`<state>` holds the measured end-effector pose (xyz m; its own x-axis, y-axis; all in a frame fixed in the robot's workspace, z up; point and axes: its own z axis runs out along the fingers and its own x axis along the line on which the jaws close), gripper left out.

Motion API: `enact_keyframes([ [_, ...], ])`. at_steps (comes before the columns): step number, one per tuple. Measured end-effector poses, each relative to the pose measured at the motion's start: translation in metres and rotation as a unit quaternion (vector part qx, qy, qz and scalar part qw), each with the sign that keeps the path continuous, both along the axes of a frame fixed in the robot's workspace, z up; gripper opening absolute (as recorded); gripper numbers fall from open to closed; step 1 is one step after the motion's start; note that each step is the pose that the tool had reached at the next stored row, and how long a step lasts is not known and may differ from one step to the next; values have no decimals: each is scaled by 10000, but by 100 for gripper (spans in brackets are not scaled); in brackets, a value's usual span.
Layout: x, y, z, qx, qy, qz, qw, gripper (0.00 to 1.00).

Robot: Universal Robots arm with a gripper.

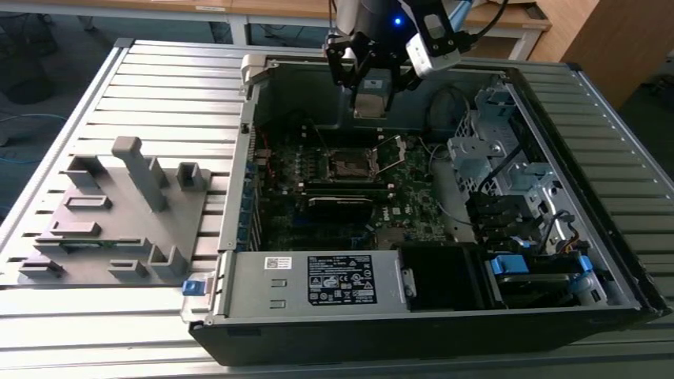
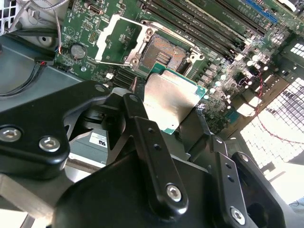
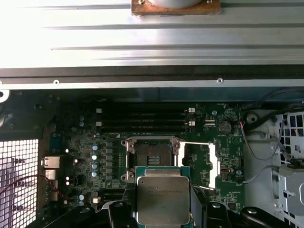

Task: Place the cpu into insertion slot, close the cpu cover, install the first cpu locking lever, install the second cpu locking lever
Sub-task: 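Place the cpu into insertion slot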

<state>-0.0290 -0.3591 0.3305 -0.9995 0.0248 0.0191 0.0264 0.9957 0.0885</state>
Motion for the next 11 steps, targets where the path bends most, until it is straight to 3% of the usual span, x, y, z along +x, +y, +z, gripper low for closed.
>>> enact_keyframes([
  [7,0,0,-10,-31,0,0,10000,54],
  [11,0,0,-45,-128,0,0,9999,54],
])
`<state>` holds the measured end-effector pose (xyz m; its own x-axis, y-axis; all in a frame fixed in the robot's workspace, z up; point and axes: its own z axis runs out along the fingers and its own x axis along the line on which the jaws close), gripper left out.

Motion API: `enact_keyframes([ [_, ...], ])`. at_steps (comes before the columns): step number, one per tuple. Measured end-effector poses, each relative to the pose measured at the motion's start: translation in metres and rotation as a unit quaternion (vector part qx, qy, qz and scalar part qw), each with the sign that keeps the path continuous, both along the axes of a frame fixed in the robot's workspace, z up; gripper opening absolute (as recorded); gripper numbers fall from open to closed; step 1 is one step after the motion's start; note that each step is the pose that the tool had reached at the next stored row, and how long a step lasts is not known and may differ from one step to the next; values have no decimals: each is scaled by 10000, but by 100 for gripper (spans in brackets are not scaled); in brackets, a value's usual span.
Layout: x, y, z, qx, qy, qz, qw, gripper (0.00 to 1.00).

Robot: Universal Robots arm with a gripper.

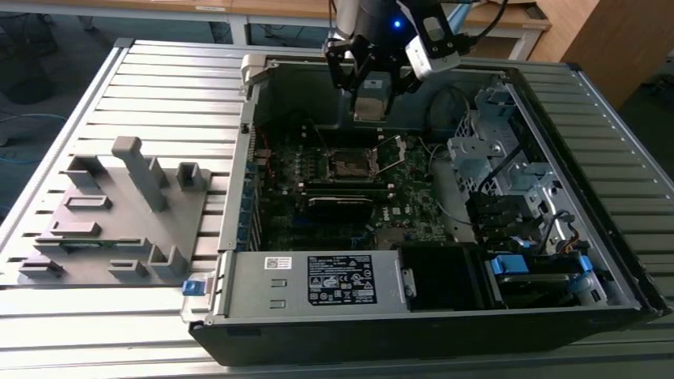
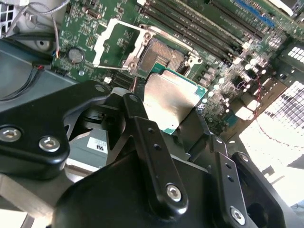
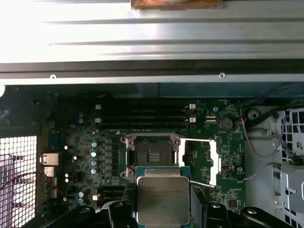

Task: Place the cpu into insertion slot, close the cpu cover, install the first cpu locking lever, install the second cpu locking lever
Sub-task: 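Place the cpu into insertion slot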

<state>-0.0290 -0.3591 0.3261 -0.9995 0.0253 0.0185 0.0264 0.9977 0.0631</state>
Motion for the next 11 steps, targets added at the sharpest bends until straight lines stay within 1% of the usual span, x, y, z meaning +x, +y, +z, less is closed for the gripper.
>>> enact_keyframes([
  [2,0,0,-21,-51,0,0,10000,54],
  [4,0,0,-48,-77,1,2,10000,54],
  [11,0,0,-172,-80,-1,41,10000,54],
])
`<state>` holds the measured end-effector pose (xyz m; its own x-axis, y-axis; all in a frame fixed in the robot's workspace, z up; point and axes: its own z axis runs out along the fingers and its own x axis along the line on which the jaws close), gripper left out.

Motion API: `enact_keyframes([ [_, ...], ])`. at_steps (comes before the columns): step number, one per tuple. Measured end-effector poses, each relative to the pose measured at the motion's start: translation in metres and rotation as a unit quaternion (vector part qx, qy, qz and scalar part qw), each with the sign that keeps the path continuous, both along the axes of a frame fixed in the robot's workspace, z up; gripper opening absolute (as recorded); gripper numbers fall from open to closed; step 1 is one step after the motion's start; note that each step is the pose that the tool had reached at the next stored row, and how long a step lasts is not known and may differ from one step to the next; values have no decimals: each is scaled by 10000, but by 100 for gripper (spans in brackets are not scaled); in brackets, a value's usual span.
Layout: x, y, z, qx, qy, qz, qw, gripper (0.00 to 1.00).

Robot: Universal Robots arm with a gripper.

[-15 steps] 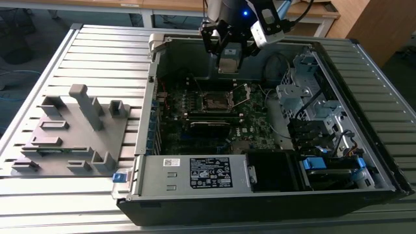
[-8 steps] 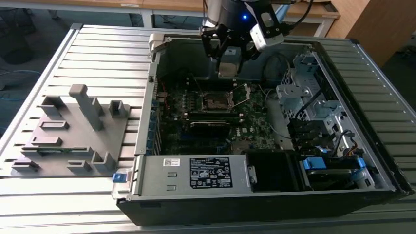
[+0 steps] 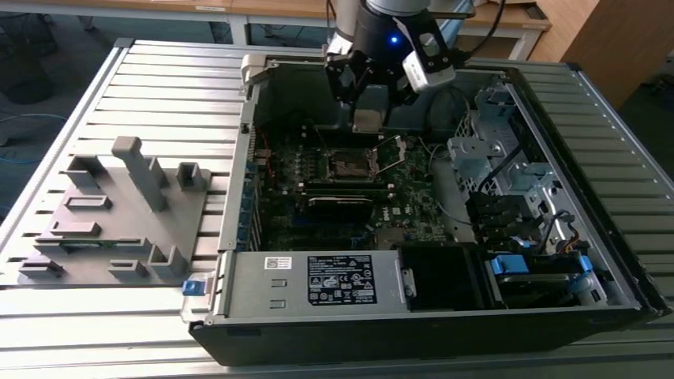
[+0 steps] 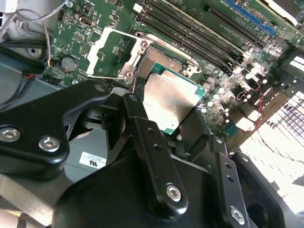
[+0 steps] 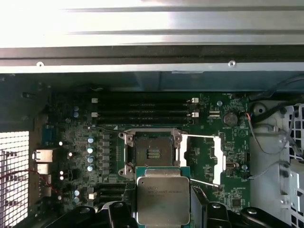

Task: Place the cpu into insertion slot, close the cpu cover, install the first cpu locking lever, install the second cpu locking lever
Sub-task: 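Place the cpu into insertion slot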

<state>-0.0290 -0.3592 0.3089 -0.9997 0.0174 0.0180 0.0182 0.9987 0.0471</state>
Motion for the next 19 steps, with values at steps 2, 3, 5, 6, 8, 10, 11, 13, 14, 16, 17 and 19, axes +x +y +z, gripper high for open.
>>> enact_keyframes([
  [2,0,0,-34,0,-1,25,10000,54],
  [3,0,0,-49,0,-2,38,10000,54],
  [5,0,0,-68,0,-1,61,10000,54],
  [6,0,0,-70,-1,-1,65,10000,54],
  [8,0,0,-72,-1,-1,65,10000,54],
  [10,0,0,-79,1,-2,68,10000,54],
  [11,0,0,-83,2,-2,73,10000,54],
  [13,-1,0,-93,4,-1,89,10000,54],
  [14,-2,0,-99,10,-1,97,10000,54],
  [16,-3,0,-107,49,-2,112,9999,54],
  [17,-3,0,-111,58,-3,114,9999,54],
  [19,-3,1,-111,59,-3,115,9999,54],
])
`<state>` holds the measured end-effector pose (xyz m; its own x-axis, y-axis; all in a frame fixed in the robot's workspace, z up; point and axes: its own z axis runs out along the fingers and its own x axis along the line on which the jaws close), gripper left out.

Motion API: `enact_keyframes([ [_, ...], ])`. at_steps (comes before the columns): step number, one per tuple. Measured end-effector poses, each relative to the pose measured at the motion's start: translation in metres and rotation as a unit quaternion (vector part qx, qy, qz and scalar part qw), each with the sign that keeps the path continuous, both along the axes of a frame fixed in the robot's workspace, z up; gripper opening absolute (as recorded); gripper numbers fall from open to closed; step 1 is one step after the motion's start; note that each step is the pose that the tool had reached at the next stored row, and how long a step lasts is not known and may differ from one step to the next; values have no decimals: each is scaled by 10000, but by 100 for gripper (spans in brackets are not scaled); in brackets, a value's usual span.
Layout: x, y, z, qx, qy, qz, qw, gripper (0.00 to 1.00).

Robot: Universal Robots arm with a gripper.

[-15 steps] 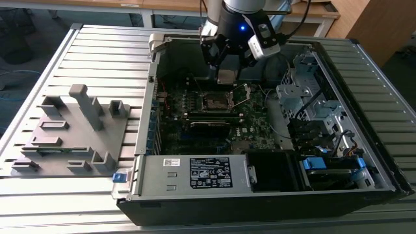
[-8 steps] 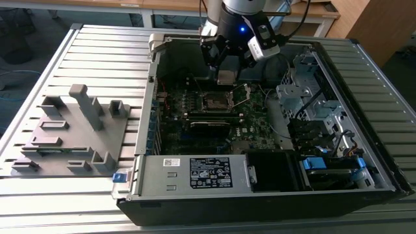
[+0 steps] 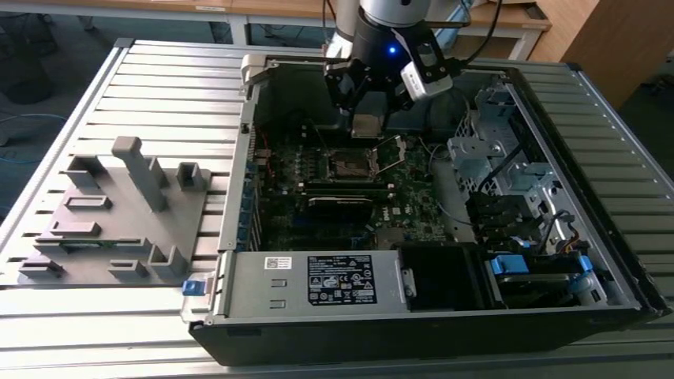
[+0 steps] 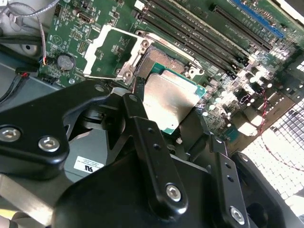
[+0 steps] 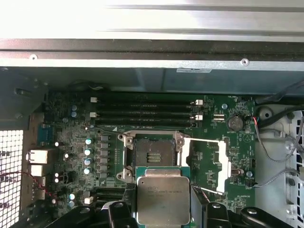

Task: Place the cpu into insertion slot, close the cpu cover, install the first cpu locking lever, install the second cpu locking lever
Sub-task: 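Place the cpu into insertion slot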

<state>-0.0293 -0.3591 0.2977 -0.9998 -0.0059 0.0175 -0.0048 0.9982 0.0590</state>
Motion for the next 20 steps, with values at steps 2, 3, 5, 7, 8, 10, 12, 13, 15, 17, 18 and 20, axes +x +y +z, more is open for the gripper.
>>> enact_keyframes([
  [2,0,0,-6,2,-1,0,10000,54],
  [3,0,-1,-15,1,0,0,10000,54],
  [5,0,0,-43,1,0,0,10000,54],
  [7,0,-1,-71,0,0,0,10000,54],
  [8,0,-1,-84,0,0,0,10000,54],
  [10,0,0,-117,1,0,0,10000,54],
  [12,0,0,-150,2,0,0,10000,54],
  [13,-1,0,-162,6,0,0,10000,54],
  [15,-1,0,-173,11,0,0,10000,54],
  [17,-1,-1,-174,10,1,0,10000,54],
  [18,-1,0,-174,10,0,0,10000,54],
  [20,-1,0,-178,12,0,0,10000,54],
])
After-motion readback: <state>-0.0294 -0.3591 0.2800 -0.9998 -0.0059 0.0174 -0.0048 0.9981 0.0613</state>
